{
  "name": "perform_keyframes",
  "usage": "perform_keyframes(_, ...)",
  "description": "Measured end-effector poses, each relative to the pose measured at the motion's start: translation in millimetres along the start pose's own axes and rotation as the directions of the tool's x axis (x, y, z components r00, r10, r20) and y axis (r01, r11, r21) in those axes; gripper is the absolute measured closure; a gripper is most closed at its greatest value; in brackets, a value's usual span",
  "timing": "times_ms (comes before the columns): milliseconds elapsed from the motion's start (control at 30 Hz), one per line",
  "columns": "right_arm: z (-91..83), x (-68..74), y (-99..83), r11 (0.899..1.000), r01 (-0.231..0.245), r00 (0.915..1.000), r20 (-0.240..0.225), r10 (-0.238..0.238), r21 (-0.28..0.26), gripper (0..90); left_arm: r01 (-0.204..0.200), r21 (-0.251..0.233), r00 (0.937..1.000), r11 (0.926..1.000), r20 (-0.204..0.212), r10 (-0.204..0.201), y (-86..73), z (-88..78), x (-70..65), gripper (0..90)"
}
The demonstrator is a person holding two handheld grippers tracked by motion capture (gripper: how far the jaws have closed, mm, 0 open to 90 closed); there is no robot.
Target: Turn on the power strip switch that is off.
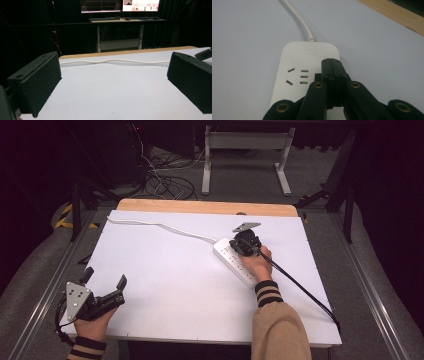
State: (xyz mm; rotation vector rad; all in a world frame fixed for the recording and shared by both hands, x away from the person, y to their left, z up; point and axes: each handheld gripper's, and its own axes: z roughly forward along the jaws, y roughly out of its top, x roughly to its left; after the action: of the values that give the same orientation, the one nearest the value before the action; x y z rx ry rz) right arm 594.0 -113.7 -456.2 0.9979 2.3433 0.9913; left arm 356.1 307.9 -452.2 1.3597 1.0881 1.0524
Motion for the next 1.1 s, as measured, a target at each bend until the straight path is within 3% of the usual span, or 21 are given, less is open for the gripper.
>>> perform_keyframes(133,1.2,1.9,2.7,0.999,0.019,0.9997,0.017,-0.019,0.03,90.0,0.0,0.0,1.0,1.0,-0.001,0.0,0.0,-0.1,0.0,0.0)
perform_keyframes(167,2.5,7.0,6.7,0.998,0.049,0.9984,0.027,-0.05,0.047,90.0,-0.001,0.001,1.0,1.0,-0.001,0.001,0.0,0.0,0.0,0.0)
perform_keyframes(200,5.2,12.7,11.7,0.996,0.067,0.9977,0.0,-0.067,0.065,90.0,-0.001,0.0,1.0,1.0,-0.001,0.001,-0.1,0.2,-0.2,0.0)
perform_keyframes(300,12.5,27.5,24.8,0.984,0.123,0.9875,0.082,-0.134,0.129,90.0,-0.006,-0.002,1.0,1.0,-0.003,0.006,0.2,-0.9,-0.1,0.0)
perform_keyframes(400,11.9,23.0,25.4,0.982,0.11,0.9864,0.105,-0.127,0.154,90.0,-0.007,-0.008,0.9999,0.9999,-0.007,0.007,0.2,-5.7,2.8,0.0)
perform_keyframes(467,10.5,18.8,20.5,0.991,0.075,0.993,0.083,-0.084,0.11,90.0,-0.001,-0.011,0.9999,0.9999,-0.011,0.001,0.1,-6.6,4.1,0.0)
perform_keyframes(533,9.7,19.1,20.4,0.99,0.089,0.9931,0.067,-0.096,0.109,90.0,0.013,-0.006,0.9997,0.9999,-0.021,-0.013,-0.4,-8.4,7.6,0.0)
perform_keyframes(567,7.5,20.3,21.0,0.989,0.11,0.9881,0.097,-0.12,0.101,90.0,0.019,-0.005,0.9996,0.9998,-0.022,-0.019,-0.5,-8.7,7.9,0.0)
perform_keyframes(600,3.8,19.2,21.0,0.993,0.101,0.9877,0.113,-0.108,0.062,90.0,0.019,-0.005,0.9996,0.9998,-0.022,-0.019,-0.5,-8.7,7.9,0.0)
perform_keyframes(633,1.2,16.6,20.5,0.996,0.077,0.9918,0.099,-0.081,0.045,90.0,0.019,-0.006,0.9995,0.9998,-0.025,-0.019,-0.4,-9.2,8.0,0.0)
perform_keyframes(833,1.8,12.4,15.7,0.994,0.069,0.994,0.079,-0.076,0.09,90.0,0.004,-0.003,0.9997,1.0,-0.024,-0.004,-0.1,-7.9,3.6,0.0)
perform_keyframes(933,2.8,10.6,12.3,0.996,0.044,0.996,0.074,-0.05,0.074,90.0,0.001,-0.003,0.9998,1.0,-0.019,-0.001,0.0,-6.6,3.4,0.0)
perform_keyframes(967,3.2,10.2,11.4,0.996,0.044,0.9939,0.097,-0.052,0.082,90.0,0.002,-0.004,0.9998,1.0,-0.018,-0.002,0.1,-6.0,3.7,0.0)
perform_keyframes(1100,3.2,10.7,8.4,0.997,0.041,0.994,0.099,-0.047,0.063,90.0,0.011,-0.006,0.9999,0.9999,-0.013,-0.011,0.2,-4.6,4.5,0.0)
